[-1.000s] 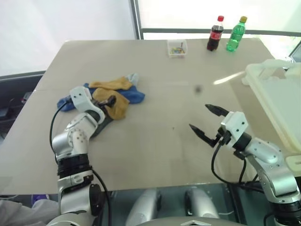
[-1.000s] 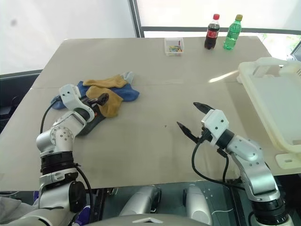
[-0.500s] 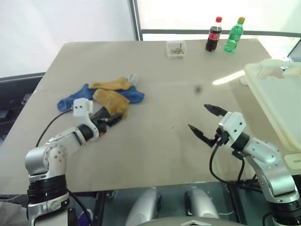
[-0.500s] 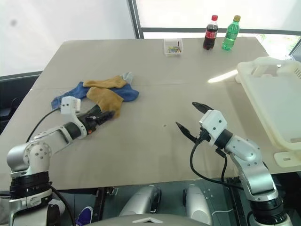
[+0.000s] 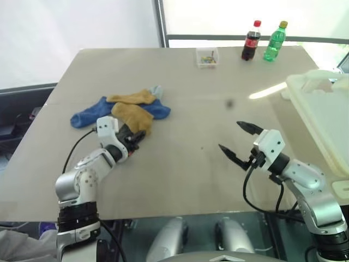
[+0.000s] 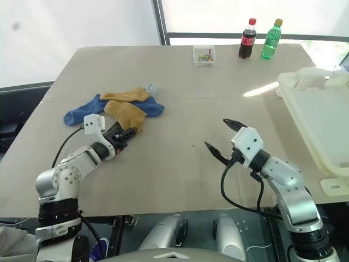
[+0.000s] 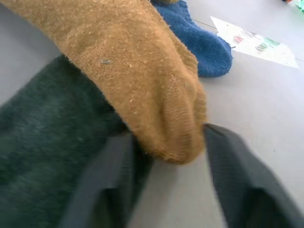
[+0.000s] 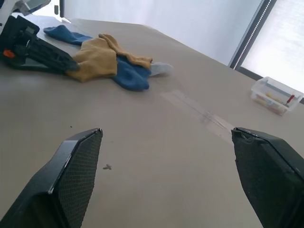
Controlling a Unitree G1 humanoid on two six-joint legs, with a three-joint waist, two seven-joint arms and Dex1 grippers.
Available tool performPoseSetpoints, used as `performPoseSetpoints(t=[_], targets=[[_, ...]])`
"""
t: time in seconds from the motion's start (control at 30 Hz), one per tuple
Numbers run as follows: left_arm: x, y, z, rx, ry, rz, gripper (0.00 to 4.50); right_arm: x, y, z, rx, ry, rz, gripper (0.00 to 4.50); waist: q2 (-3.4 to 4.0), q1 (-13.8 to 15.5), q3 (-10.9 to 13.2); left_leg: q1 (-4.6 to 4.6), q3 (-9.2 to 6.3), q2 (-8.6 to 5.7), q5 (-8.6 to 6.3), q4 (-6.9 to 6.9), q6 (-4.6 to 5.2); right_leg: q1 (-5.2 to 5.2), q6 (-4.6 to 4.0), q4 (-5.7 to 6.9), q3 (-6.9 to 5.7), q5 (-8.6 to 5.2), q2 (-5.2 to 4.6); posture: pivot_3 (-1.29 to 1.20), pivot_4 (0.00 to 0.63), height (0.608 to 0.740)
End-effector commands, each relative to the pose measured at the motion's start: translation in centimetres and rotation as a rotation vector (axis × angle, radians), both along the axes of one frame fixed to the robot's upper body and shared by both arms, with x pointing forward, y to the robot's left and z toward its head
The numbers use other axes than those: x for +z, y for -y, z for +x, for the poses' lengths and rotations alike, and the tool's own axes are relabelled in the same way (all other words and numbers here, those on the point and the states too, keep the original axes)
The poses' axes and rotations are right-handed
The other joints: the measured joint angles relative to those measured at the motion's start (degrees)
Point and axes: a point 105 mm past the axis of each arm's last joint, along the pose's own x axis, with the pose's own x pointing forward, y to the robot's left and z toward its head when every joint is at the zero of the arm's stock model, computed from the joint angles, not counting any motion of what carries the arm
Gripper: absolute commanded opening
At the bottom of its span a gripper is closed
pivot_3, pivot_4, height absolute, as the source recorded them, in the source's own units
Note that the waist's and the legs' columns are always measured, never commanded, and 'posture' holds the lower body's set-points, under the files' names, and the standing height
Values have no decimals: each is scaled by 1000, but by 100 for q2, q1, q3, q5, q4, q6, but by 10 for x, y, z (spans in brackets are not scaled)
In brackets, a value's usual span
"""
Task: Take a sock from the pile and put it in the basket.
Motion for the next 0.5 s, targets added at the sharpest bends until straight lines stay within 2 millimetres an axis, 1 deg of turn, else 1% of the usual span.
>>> performPoseSetpoints(t=[0.03, 0.07, 0.1, 0.23, 0.37, 0.4, 0.43, 0.5], targets=[[7, 1, 0, -16, 58, 21, 614, 11, 2, 0, -3, 47, 6, 4500, -1, 0, 0, -2, 0, 0, 0, 0, 0, 0, 0, 0, 0, 0, 0, 0, 150, 740], [7, 1, -1, -12, 68, 18, 155, 11, 2, -1, -3, 48, 6, 4500, 0, -2, 0, -2, 0, 0, 0, 0, 0, 0, 0, 0, 0, 0, 0, 0, 150, 740], [8, 0, -1, -10, 76, 15, 64, 11, 2, -1, -3, 48, 5, 4500, 0, -4, 0, -2, 0, 0, 0, 0, 0, 0, 0, 1, 0, 0, 1, 0, 150, 740], [14, -1, -4, -2, 116, 13, 64, 11, 1, 0, -3, 49, 6, 4500, 0, -5, 0, -2, 0, 1, 0, -1, 0, 0, 0, 0, 0, 0, 1, 0, 150, 740], [17, -11, -8, 28, 137, 66, 64, 11, 1, 0, -2, 49, 8, 4500, -1, -8, 1, -3, 0, 1, 0, -1, 0, 0, 0, 0, 1, 0, 1, 0, 150, 740], [16, -14, -8, 46, 131, 65, 648, 11, 0, 0, -1, 49, 8, 4500, -1, -6, 1, -3, 0, 1, 0, -1, 0, 0, 0, 0, 1, 0, 1, 0, 150, 740], [16, -15, -8, 47, 126, 70, 971, 11, 0, 0, 0, 49, 9, 4500, -1, -2, 1, -3, 0, 1, 0, -1, 0, 0, 0, 0, 0, 0, 1, 0, 150, 740], [15, -15, -8, 46, 117, 74, 1768, 10, 0, 0, 2, 48, 10, 4500, -1, -2, 1, -3, -1, 1, 0, -1, 0, 0, 0, 0, -1, 0, 1, 0, 150, 740]])
